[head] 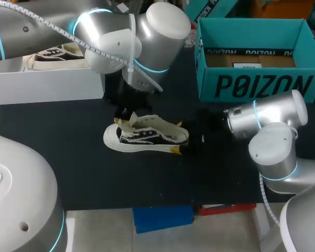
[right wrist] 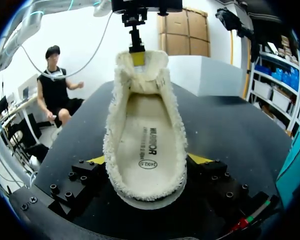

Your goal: Take the shoe out of the shoebox, open the shoe tongue, remove and reinsert the insole, then place the shoe into the shoebox

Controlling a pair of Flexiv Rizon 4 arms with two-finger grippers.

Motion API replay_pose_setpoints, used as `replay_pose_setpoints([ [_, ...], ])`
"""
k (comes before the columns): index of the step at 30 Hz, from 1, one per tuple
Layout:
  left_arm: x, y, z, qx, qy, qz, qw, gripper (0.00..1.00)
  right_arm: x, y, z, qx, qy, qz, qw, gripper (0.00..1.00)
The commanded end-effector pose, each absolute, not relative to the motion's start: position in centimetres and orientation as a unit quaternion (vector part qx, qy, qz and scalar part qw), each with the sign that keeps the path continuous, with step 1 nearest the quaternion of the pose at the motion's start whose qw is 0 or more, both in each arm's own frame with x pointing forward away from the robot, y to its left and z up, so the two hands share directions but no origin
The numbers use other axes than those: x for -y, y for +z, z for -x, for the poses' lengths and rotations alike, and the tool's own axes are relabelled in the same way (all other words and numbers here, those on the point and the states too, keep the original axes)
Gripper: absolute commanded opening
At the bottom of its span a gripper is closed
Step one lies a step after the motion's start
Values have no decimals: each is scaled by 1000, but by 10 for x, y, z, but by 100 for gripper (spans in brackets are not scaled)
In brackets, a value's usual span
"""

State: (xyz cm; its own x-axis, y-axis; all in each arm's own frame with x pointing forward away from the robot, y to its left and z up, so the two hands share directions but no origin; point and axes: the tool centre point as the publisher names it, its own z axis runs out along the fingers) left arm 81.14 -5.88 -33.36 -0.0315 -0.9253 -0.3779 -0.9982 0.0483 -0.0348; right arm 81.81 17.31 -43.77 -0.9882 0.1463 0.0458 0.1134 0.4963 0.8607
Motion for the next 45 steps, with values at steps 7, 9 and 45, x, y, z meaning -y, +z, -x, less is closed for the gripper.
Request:
replay_pose_setpoints([
  [7, 34, -343, -809, -707, 121, 685, 131, 100, -171, -442, -818, -865, 495, -77, 17, 0],
  [9, 30, -343, -808, -705, 120, 687, 129, 100, -171, -442, -818, -865, 495, -77, 17, 0],
  [45, 33, -299, -816, -793, 42, 601, 92, 100, -171, -442, -818, -865, 495, -77, 17, 0],
])
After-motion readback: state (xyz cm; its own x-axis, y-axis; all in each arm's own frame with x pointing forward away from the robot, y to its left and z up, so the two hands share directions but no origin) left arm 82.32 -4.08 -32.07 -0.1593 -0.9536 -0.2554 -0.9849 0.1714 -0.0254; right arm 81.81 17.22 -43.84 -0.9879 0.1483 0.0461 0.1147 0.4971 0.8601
